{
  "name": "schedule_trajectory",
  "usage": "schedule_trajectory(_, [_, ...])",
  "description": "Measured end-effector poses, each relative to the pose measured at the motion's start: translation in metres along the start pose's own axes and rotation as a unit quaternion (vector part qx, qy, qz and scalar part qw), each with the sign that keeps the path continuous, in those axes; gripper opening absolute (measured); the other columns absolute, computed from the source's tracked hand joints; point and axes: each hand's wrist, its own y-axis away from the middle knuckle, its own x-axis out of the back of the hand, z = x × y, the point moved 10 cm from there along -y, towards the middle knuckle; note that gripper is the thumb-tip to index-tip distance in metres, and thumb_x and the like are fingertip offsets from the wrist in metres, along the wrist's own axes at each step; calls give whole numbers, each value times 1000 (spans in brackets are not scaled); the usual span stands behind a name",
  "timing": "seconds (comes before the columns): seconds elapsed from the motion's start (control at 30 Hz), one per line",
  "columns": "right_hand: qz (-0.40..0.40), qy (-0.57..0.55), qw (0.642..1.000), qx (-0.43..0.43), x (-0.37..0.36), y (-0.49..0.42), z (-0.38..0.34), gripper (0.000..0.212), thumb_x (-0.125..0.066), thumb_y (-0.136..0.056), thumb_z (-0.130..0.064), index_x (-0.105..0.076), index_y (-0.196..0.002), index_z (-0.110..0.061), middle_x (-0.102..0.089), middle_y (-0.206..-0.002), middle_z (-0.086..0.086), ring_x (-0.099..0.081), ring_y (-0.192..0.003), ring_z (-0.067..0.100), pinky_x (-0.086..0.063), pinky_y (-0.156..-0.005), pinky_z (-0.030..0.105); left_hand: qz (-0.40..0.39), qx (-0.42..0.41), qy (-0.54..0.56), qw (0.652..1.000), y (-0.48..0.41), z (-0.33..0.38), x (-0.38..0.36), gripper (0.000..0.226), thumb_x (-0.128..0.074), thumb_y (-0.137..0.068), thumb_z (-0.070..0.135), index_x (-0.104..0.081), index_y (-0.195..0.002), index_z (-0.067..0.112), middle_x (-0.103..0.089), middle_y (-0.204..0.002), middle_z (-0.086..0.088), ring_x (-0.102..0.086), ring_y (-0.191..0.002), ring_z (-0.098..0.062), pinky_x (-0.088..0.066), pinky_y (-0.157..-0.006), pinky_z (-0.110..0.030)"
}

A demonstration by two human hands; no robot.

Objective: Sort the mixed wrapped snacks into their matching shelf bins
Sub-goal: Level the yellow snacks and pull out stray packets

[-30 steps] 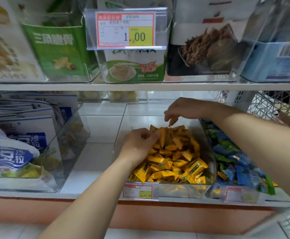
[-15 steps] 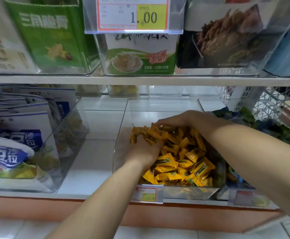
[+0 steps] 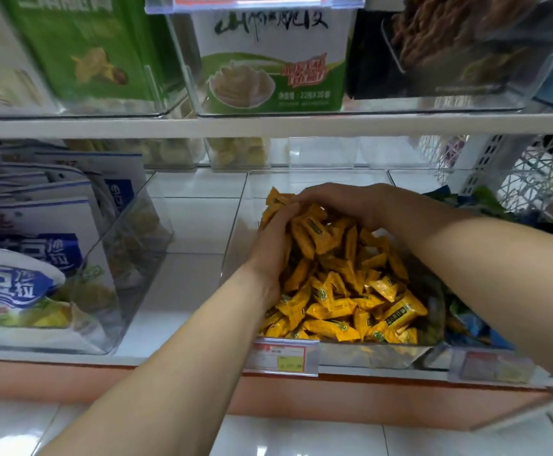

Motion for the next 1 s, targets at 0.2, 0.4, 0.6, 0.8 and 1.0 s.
schedule_trajectory(0.2, [22,-107,993,52,23,21,-9,40,-60,-89,-53,-65,-119,-27,-63,-121,-2,-59,-91,25,-53,-77,35,-75,11,82,994,16,13,-12,56,-55,-85,61,-77,-107,14,-71,-117,-17,-70,-104,-34,-57,-86,-45])
schedule_trajectory(0.4, [-3,-177,982,71,22,52,-5,39,-62,-84,-60,-75,-102,-28,-68,-89,7,-60,-62,21,-53,-67,33,-52,-1,91,995,25,23,-9,59,-55,-86,61,-76,-107,10,-72,-112,-19,-72,-98,-36,-59,-77,-45])
schedule_trajectory(0.6, [21,-160,981,108,15,80,-4,43,-63,-84,-59,-70,-116,-32,-71,-111,6,-68,-78,24,-55,-77,40,-12,-33,-18,999,39,31,0,52,-69,-75,55,-76,-106,14,-73,-109,-17,-71,-99,-37,-56,-87,-50])
schedule_trajectory(0.8, [158,246,953,84,7,113,-13,50,-41,-102,-53,-39,-149,-38,-41,-156,-3,-43,-138,23,-33,-105,30,44,-94,-209,972,48,34,14,33,-79,-72,32,-74,-102,20,-77,-94,-5,-73,-91,-28,-55,-93,-52])
schedule_trajectory(1.0, [296,446,840,94,-7,142,-17,67,-52,-88,-60,-35,-149,-41,-38,-151,1,-45,-133,29,-44,-99,37,39,-101,-249,962,53,37,10,36,-76,-74,40,-73,-106,24,-77,-97,-2,-73,-94,-26,-53,-95,-51])
